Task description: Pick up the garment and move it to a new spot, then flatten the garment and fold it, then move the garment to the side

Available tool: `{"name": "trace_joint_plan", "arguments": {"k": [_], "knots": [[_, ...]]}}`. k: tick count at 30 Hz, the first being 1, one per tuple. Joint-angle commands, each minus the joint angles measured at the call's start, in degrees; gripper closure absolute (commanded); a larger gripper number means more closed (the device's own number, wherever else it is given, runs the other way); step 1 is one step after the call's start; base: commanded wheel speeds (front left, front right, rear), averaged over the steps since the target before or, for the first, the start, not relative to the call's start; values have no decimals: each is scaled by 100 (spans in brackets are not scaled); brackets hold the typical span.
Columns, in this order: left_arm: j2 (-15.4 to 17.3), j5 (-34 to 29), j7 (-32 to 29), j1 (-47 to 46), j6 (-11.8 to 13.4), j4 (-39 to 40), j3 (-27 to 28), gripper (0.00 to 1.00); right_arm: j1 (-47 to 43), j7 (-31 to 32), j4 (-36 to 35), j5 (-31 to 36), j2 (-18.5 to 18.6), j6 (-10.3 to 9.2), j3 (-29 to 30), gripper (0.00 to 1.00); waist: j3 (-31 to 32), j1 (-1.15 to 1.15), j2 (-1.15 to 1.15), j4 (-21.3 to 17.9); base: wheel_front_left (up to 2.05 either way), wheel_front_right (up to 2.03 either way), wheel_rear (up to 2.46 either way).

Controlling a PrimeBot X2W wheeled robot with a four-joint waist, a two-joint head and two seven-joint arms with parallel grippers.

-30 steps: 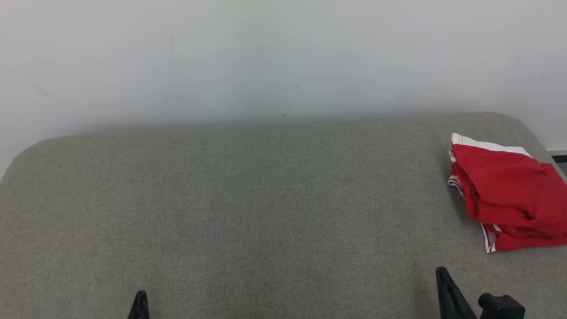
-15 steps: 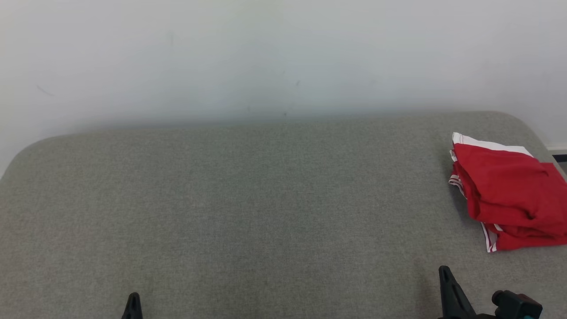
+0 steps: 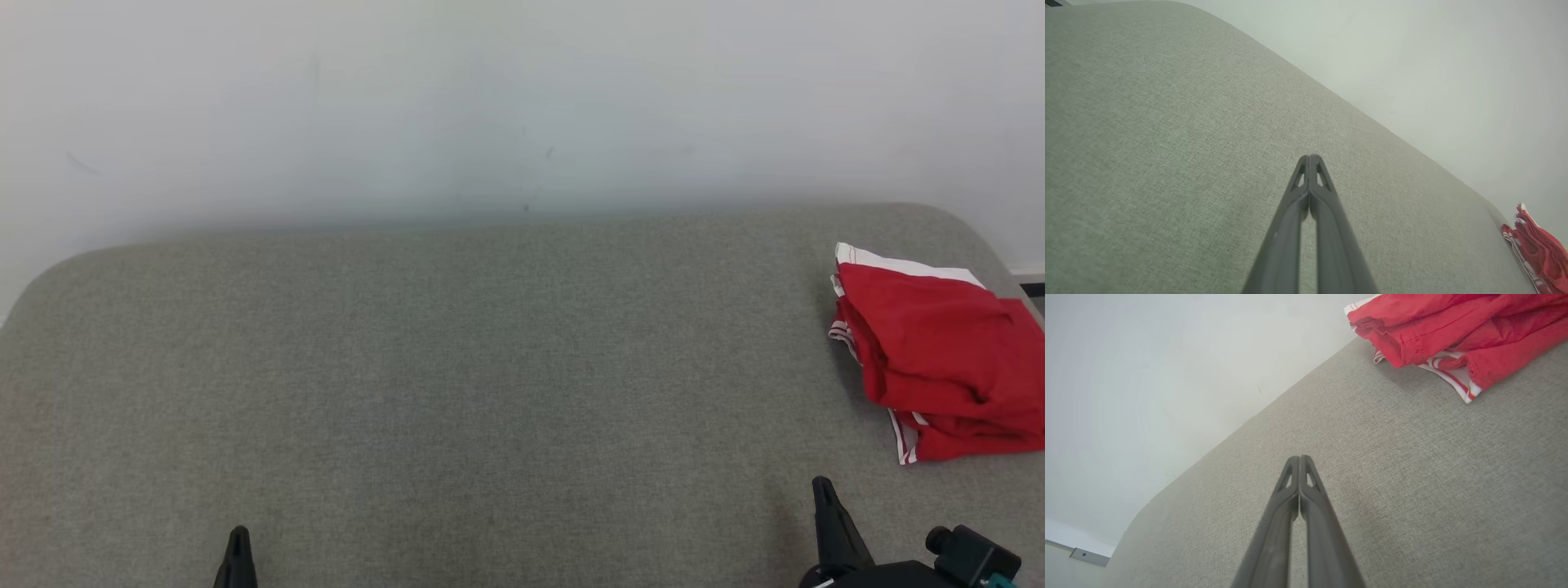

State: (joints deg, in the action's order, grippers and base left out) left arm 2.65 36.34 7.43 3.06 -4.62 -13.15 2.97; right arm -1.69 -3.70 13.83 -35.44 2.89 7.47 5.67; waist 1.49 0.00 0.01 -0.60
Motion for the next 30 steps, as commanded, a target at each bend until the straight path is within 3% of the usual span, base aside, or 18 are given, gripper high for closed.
{"name": "trace_joint_plan", "arguments": {"k": [1, 30], "knots": [[16, 275, -52, -173, -42, 60, 39, 100, 151, 37, -75, -260, 3, 1, 13, 100, -3, 0, -1, 1, 0, 0, 0], [23, 2356, -580, -489, -145, 5, 167, 100, 417, 422, -44, -2376, 1, 2, 44, 100, -51, 0, -1, 19, 0, 0, 0]]}}
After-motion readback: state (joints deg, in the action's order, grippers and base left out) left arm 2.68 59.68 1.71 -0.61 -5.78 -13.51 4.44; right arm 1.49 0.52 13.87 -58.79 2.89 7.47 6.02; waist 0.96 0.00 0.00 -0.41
